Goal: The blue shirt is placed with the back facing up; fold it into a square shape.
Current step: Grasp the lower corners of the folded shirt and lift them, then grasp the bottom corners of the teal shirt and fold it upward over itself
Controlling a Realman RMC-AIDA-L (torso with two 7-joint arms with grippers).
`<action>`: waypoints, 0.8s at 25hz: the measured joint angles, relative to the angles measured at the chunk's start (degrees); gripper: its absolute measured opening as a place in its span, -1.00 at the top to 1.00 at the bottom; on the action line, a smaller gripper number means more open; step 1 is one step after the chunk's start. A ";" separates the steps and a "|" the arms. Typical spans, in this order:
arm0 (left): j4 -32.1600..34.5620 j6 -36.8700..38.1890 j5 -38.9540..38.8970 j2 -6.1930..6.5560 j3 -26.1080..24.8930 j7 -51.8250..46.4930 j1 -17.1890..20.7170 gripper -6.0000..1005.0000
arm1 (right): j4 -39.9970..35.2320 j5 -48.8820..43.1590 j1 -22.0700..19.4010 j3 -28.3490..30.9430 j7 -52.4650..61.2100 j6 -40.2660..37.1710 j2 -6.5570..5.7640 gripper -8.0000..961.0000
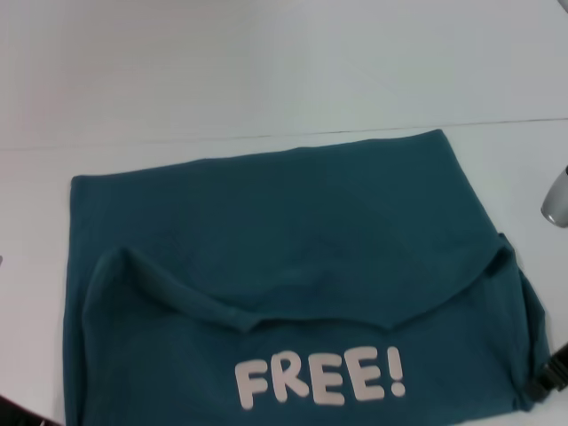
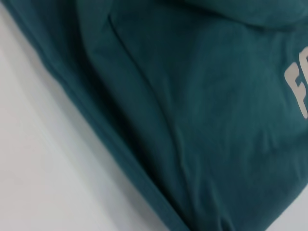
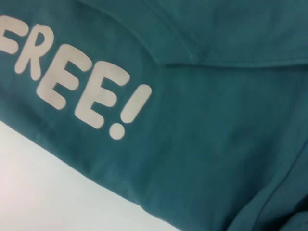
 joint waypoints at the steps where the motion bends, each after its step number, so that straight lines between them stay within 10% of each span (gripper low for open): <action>1: 0.01 1.09 0.11 0.07 0.35 0.01 -0.01 0.88 | 0.00 -0.58 0.02 -0.01 -0.17 -0.54 0.03 0.94; 20: -2.75 10.16 0.30 1.00 7.13 -0.30 0.39 0.88 | 0.56 -2.10 -1.89 -5.38 -1.12 -8.75 1.14 0.94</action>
